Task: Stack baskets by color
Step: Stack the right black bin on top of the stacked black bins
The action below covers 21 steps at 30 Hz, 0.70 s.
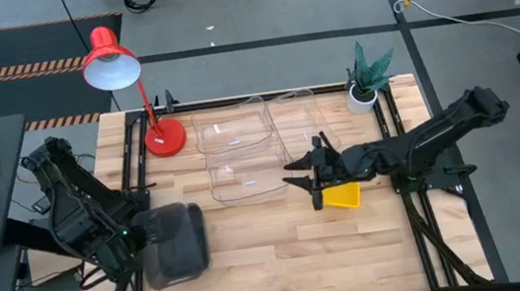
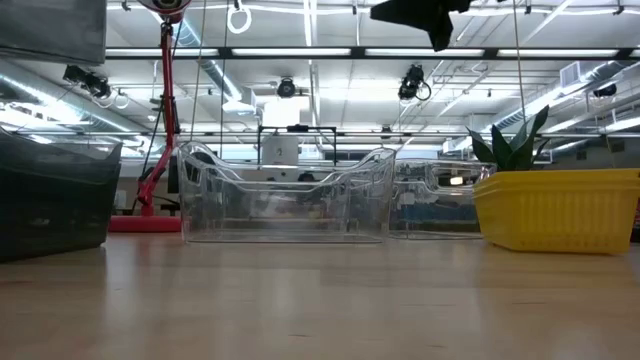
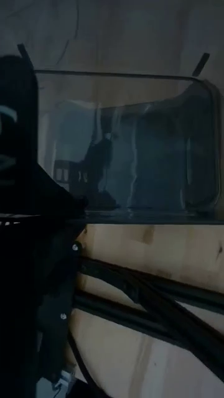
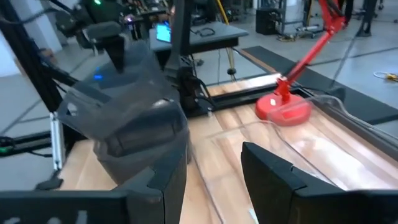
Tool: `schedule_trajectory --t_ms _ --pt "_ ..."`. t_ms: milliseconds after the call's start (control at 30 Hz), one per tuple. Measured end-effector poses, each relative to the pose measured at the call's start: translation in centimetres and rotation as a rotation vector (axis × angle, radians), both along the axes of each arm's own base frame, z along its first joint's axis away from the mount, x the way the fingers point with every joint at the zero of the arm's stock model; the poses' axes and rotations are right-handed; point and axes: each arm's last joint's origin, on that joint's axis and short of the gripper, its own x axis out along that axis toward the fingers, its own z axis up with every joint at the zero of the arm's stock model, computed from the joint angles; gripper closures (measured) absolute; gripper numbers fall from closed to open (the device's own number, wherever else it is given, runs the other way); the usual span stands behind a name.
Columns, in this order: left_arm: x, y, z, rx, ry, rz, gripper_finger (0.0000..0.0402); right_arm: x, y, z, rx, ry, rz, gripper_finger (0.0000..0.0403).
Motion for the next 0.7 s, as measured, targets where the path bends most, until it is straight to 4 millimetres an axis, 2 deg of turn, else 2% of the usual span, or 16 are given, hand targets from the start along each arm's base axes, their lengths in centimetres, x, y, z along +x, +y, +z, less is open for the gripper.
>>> schedule_trajectory --t_ms 200,433,700 --pt "0.5 0.4 -0.4 0.040 -0.033 0.033 0.0396 0.9 1.4 -0.1 -0.008 -0.082 0.043 0.0245" --pt "0.5 0.4 -4.4 0.111 0.071 0.010 0.0396 0.6 2.7 0.1 -0.013 -0.114 0.043 0.0245" --pt "0.7 -0.4 -5.0 0.006 0.109 -0.040 0.0396 0.5 3.0 0.1 -0.030 -0.109 0.029 0.0246"
